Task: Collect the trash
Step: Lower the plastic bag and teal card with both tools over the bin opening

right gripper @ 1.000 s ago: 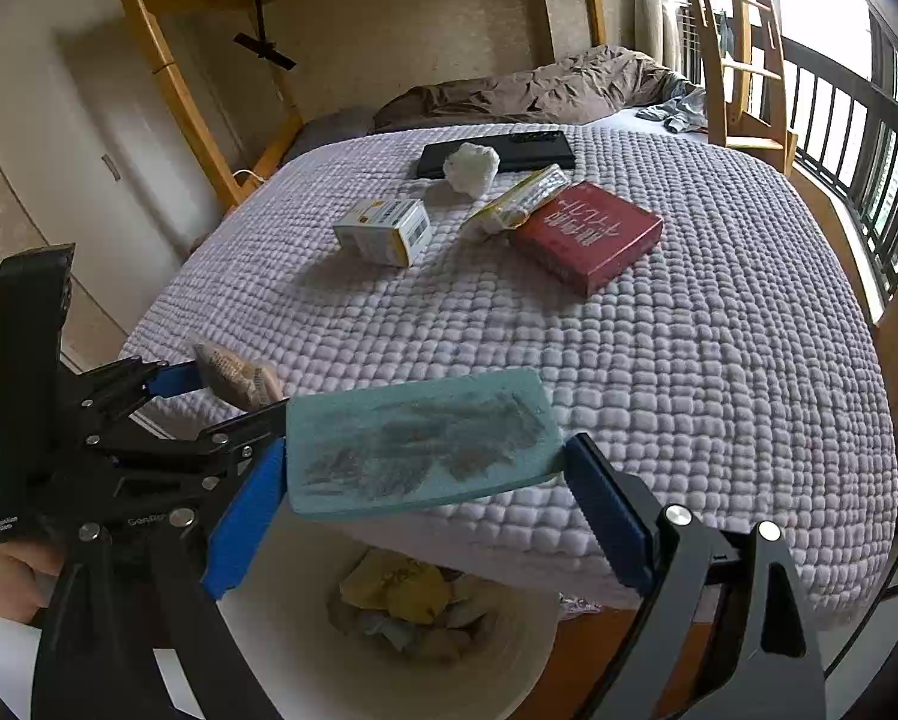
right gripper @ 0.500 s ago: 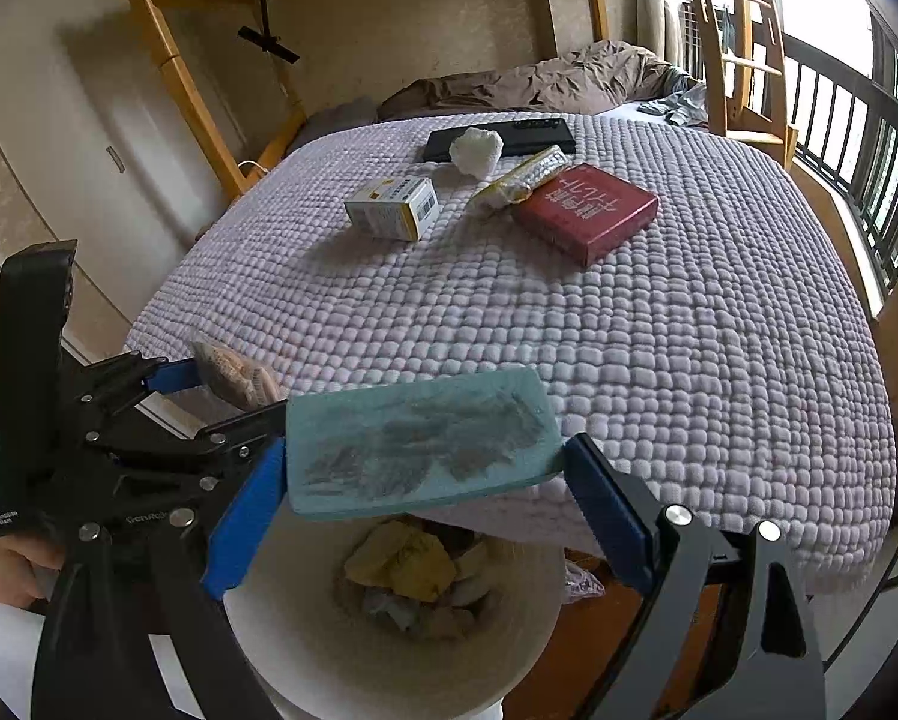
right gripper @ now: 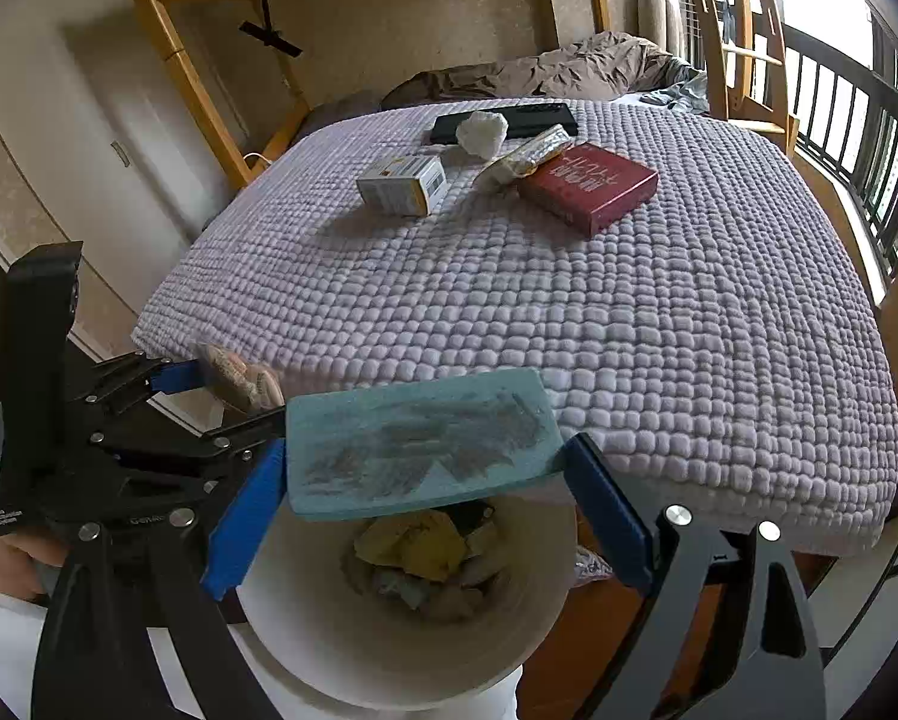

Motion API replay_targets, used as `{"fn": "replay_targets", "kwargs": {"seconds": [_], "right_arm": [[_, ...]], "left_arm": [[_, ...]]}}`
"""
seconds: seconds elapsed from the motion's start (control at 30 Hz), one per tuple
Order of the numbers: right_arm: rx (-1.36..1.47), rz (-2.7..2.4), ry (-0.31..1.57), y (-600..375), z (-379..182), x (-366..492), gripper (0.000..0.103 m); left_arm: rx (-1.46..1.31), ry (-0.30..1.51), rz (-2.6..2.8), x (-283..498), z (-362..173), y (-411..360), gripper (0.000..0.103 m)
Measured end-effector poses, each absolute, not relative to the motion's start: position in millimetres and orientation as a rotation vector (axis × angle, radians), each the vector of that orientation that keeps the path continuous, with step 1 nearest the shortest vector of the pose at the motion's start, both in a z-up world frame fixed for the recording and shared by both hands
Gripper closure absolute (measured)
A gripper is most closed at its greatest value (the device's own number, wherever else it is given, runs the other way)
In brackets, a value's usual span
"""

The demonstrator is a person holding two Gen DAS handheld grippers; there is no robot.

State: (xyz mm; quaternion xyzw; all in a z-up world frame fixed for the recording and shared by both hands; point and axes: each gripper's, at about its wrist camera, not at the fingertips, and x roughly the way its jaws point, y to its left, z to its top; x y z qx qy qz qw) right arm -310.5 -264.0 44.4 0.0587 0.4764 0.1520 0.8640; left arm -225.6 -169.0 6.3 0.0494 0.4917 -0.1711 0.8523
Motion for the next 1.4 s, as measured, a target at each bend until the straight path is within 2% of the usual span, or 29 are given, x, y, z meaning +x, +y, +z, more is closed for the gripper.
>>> {"fn": "replay_targets", "kwargs": {"seconds": [1.4], "right_arm": [[0.127, 0.352, 1.087, -253.5, 18.2, -333.7, 0.013]], "left_arm": [[0.147, 1.119, -0.383, -246.2, -11.8, -170.3, 0.027]]}}
